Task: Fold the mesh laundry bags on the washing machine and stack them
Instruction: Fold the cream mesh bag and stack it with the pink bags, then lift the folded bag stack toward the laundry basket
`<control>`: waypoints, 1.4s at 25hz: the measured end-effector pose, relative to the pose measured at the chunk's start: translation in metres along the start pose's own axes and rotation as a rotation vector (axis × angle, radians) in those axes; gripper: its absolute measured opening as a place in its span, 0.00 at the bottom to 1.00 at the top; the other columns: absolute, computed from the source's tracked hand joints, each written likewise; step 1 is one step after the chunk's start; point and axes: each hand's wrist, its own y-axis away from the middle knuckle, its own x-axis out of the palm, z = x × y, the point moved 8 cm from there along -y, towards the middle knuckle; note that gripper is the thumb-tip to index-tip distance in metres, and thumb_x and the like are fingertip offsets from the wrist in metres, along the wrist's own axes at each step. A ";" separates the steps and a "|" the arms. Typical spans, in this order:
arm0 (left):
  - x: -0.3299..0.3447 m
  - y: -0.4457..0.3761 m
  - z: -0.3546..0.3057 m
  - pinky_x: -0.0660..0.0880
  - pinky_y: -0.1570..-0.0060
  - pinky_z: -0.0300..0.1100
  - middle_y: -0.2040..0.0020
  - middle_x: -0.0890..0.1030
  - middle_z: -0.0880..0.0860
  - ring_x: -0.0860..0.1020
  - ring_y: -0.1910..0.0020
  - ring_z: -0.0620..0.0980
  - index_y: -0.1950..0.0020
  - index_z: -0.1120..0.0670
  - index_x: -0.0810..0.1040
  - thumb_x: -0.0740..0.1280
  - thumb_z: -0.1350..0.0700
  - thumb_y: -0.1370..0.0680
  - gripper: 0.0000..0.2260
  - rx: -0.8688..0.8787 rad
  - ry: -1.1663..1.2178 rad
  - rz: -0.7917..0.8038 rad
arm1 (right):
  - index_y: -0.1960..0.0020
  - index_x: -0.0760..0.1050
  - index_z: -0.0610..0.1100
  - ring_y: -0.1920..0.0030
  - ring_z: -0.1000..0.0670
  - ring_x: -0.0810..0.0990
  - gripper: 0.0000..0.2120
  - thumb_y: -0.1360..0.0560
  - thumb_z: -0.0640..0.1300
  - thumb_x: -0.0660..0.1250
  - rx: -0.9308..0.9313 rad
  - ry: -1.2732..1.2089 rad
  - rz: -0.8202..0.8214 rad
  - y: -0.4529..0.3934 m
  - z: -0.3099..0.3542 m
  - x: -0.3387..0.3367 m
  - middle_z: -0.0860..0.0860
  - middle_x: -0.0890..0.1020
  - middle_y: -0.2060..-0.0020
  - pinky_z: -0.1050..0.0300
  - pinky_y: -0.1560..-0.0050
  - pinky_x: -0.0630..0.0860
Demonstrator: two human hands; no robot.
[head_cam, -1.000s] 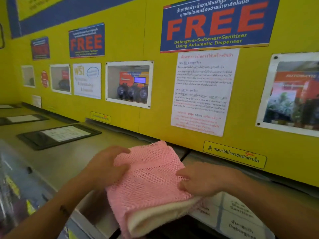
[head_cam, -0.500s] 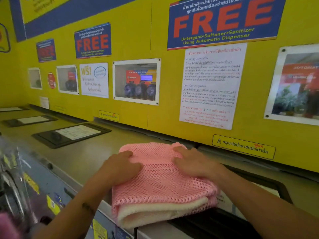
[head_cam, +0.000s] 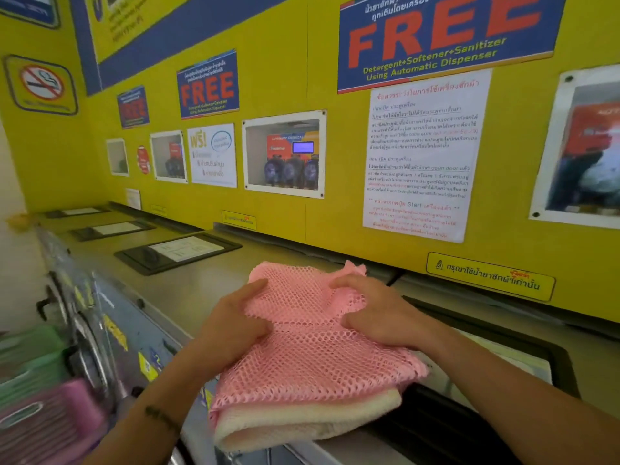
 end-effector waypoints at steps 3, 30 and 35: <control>0.000 0.013 0.001 0.79 0.47 0.54 0.46 0.76 0.49 0.80 0.55 0.54 0.33 0.42 0.74 0.71 0.63 0.30 0.29 -0.041 0.080 -0.031 | 0.30 0.67 0.59 0.44 0.52 0.73 0.28 0.27 0.43 0.68 -0.072 0.065 0.024 -0.004 -0.001 0.009 0.52 0.60 0.28 0.72 0.63 0.69; -0.190 0.276 0.176 0.65 0.61 0.17 0.38 0.74 0.47 0.75 0.50 0.40 0.31 0.47 0.74 0.69 0.66 0.27 0.27 0.135 -0.022 -0.326 | 0.34 0.75 0.50 0.37 0.56 0.71 0.26 0.31 0.38 0.73 -0.319 -0.085 -0.213 0.153 0.161 0.268 0.53 0.74 0.37 0.70 0.45 0.61; -0.215 0.366 0.317 0.61 0.38 0.32 0.30 0.71 0.52 0.71 0.42 0.43 0.28 0.47 0.71 0.69 0.65 0.27 0.29 -0.164 -0.126 -0.197 | 0.35 0.75 0.50 0.40 0.53 0.72 0.26 0.32 0.36 0.71 -0.055 -0.210 0.079 0.196 0.144 0.463 0.51 0.73 0.36 0.63 0.45 0.66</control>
